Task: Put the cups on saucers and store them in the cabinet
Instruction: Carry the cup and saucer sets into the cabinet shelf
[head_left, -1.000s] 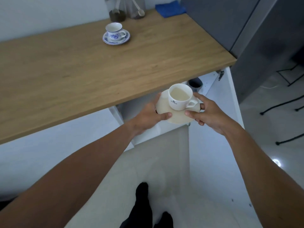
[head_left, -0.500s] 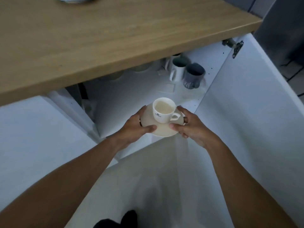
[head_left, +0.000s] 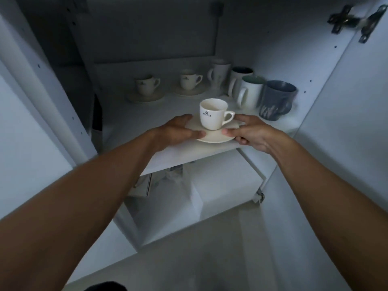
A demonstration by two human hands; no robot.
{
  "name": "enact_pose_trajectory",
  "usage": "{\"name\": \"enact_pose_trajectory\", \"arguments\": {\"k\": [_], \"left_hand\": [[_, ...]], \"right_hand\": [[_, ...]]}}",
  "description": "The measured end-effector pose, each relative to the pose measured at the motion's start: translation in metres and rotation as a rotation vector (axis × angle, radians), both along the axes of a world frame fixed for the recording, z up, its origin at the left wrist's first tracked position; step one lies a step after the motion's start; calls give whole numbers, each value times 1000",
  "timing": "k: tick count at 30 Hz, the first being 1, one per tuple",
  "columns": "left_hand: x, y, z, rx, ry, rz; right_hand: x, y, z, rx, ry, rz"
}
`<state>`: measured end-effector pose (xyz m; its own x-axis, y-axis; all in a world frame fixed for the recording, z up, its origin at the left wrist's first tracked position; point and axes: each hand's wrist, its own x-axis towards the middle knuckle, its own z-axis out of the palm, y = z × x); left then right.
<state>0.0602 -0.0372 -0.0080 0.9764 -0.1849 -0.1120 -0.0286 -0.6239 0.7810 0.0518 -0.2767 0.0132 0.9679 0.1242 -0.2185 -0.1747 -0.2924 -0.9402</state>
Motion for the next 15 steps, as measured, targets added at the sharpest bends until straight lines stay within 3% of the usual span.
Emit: {"name": "enact_pose_trajectory", "arguments": {"k": [7,15], "left_hand": [[61,0,-3,226,-28,20],[113,3,-2,230,-119,-53]], "right_hand": [[67,6,-11,-69,-83,-87],[119,14,-20,-232,-255,-133]]}}
